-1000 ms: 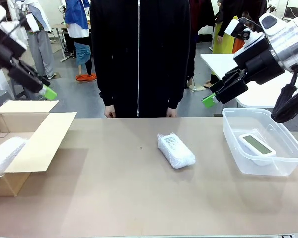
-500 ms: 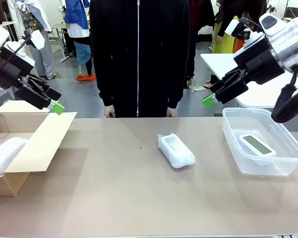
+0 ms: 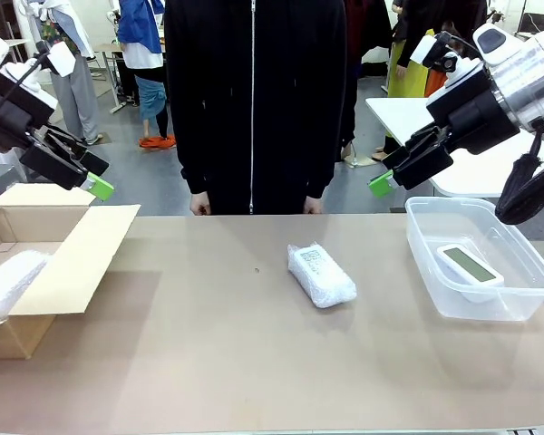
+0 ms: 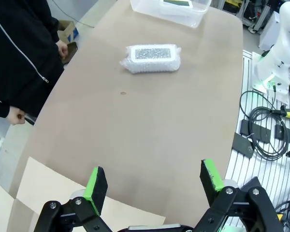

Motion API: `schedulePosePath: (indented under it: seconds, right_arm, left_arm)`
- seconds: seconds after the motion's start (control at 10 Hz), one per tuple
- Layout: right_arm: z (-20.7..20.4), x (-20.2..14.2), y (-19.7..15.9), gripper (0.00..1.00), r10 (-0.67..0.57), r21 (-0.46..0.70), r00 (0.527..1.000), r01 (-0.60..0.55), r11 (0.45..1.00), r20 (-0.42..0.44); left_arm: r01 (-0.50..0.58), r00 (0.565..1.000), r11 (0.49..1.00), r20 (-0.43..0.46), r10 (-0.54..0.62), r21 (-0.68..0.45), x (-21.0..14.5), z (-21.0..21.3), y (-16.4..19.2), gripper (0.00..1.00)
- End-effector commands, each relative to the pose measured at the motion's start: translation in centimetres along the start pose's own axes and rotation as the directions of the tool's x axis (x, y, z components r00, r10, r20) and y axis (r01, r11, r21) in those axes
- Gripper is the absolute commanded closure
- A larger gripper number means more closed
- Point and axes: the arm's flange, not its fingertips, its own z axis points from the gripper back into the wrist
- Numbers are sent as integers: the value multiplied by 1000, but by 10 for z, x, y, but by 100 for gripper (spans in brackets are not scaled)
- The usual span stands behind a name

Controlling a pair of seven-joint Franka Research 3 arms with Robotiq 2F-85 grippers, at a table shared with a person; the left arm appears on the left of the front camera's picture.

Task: Separate and place wrapped and unwrapped clocks.
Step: Pick up the Digital clock indicated by the person.

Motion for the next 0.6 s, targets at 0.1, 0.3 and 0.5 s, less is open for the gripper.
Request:
schedulePosePath:
  seconds: [0.1,0.3,0.5]
  right_arm:
    - [-1,0,-1,0,-2,14,1000,1,1000,12]
    - [-1,0,-1,0,-2,14,1000,1,1000,12]
    - [-1,0,-1,0,-2,14,1000,1,1000,12]
  left_arm:
    - [1,1000,1000,2,-1,6,-1,-2,-1,0]
    - [1,1000,1000,2,-1,6,-1,-2,-1,0]
    - [1,1000,1000,2,-1,6,-1,-2,-1,0]
